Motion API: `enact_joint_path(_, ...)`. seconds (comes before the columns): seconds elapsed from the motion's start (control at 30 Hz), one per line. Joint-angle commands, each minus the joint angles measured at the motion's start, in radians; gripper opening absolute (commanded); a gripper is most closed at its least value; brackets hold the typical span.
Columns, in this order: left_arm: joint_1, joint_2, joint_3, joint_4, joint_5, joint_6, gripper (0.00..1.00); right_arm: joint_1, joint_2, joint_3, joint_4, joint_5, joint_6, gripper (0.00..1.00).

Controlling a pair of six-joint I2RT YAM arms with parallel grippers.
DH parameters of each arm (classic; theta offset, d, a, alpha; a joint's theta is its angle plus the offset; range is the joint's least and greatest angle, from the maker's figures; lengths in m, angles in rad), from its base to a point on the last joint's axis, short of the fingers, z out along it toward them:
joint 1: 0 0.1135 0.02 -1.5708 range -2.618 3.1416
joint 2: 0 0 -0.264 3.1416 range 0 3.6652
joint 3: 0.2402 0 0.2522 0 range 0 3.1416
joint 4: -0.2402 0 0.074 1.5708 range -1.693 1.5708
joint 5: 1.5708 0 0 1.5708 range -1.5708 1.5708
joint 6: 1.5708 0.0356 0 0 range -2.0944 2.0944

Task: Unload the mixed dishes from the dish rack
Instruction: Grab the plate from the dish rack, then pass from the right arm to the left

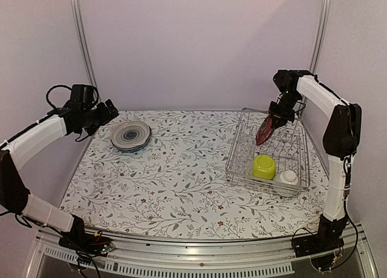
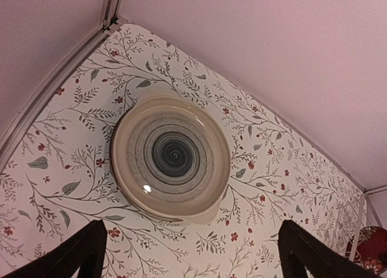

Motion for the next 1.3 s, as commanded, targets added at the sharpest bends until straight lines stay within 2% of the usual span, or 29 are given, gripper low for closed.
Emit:
enact_joint_path(0.0,-0.004,0.016,-0.012,0.021,0.003,-0.007,1.0,0.017,-0.072,0.064,0.015,-0.003,-0.041,0.02)
enact_joint_path(0.83,-0.004,0.002,0.0,0.027,0.042,0.001,1.0,0.016,-0.199,0.149,-0.021,0.057,-0.092,0.0)
enact_joint_path(1.03,-0.007,-0.034,0.014,0.035,0.135,0.066,1.0,0.017,-0.275,0.145,0.023,-0.03,-0.14,0.0)
enact_joint_path(1.27,-0.011,-0.112,-0.01,0.127,0.368,0.117,1.0,0.018,-0.397,0.046,0.186,-0.25,-0.174,0.0)
